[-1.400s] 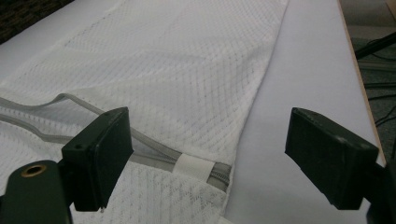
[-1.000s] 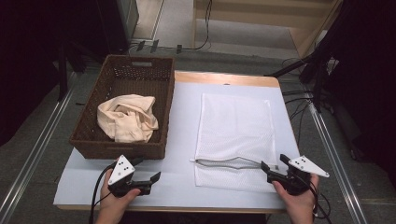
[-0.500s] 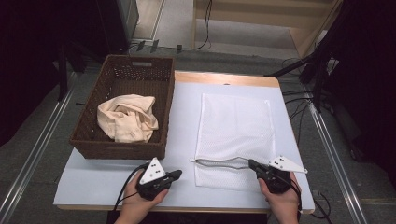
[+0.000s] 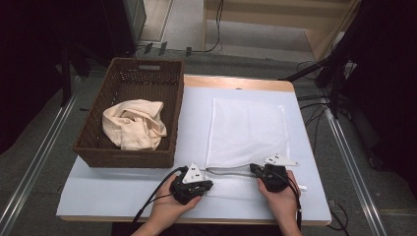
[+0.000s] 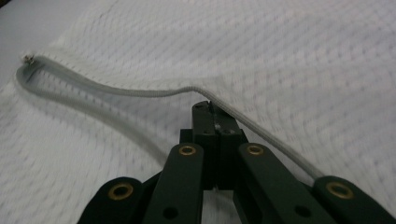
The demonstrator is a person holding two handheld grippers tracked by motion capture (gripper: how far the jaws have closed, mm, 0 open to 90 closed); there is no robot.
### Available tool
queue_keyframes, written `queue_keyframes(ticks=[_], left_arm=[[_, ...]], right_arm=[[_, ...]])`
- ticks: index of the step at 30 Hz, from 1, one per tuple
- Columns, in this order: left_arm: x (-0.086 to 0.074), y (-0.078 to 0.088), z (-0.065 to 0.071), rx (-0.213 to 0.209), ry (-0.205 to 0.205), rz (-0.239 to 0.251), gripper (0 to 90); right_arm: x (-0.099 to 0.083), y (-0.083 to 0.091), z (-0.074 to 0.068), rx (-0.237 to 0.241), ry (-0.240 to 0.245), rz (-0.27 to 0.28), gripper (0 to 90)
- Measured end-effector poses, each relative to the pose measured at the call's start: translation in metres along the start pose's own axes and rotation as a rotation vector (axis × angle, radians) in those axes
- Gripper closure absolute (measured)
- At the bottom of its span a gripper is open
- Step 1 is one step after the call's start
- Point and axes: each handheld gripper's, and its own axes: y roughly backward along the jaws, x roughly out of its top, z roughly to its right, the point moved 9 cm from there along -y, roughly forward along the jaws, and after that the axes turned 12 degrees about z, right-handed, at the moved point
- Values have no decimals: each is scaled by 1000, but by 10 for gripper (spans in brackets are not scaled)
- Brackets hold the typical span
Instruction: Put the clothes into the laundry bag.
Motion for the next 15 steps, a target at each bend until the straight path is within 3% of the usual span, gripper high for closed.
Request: queue_keyframes(ticks=[1,2,3,4,5,7,9,12,15], left_arm=[[0,0,0,4,-5,-4,884],[0,0,0,5,-8,-1,889],[0,0,0,5,-7,-1,889],[0,0,0,1,0,0,890],[0,0,0,1,3,-2,890],[0,0,-1,-3,11,-3,890],[0,0,-1,-4,12,-3,888],[0,0,-1,-4,7,-2,885],[0,0,-1,-8,11,-2,880]], right_arm=[[0,0,0,0,0,0,900],[19,4,2,-8,-8,98,900],[19,4,2,-8,-8,98,900],[38,13,4,-30,12,188,900],[38,13,4,-30,12,188,900],[51,22,7,-49,17,256,900],[51,25,9,-29,14,257,888],[40,27,8,62,-35,197,826],[34,39,9,100,-25,188,801]])
